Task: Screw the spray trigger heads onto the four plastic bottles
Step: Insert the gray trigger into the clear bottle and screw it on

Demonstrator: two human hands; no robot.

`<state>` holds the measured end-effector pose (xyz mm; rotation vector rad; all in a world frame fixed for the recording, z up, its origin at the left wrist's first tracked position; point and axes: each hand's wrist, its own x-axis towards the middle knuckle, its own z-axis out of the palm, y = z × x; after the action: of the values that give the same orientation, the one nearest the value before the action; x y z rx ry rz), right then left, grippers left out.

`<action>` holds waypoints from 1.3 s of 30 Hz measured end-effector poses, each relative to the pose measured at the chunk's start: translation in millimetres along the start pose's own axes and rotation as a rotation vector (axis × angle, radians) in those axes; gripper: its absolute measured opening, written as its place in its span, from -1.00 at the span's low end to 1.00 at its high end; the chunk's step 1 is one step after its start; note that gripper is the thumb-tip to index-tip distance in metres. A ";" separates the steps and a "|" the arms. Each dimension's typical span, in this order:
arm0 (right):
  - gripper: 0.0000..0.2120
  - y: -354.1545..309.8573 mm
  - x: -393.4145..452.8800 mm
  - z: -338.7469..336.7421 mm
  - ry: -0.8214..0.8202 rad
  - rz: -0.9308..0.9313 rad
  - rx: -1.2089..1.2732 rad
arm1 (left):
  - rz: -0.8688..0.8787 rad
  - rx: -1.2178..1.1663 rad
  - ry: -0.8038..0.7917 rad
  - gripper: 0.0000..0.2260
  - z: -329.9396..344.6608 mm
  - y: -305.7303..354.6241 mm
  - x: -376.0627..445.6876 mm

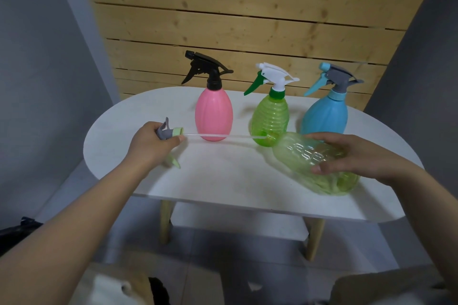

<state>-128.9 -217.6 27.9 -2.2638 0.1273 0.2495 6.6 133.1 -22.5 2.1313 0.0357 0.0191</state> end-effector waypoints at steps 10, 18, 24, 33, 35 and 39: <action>-0.45 2.5 2.1 1.9 0.003 -0.008 -0.030 | 0.017 -0.021 -0.019 -0.63 0.6 1.1 -1.5; -0.45 -4.3 6.5 15.4 -0.030 -0.044 -0.068 | 0.136 -0.060 -0.139 -0.62 10.1 12.7 -15.8; -0.37 -9.9 12.7 23.4 -0.038 -0.057 -0.099 | 0.202 -0.061 -0.263 -0.59 20.9 21.9 -22.9; -0.31 -19.7 17.0 37.7 -0.072 -0.146 -0.156 | 0.284 -0.113 -0.460 -0.67 28.8 37.9 -31.3; -0.31 -21.4 17.5 38.8 -0.082 -0.160 -0.163 | 0.268 -0.162 -0.512 -0.73 28.0 41.1 -32.3; -0.31 -22.7 17.6 39.5 -0.091 -0.165 -0.149 | 0.225 -0.195 -0.600 -0.77 26.0 44.9 -32.7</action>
<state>-113.2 -173.0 15.9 -2.3905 -0.1304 0.2819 -24.6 86.2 1.7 1.8602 -0.5362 -0.4637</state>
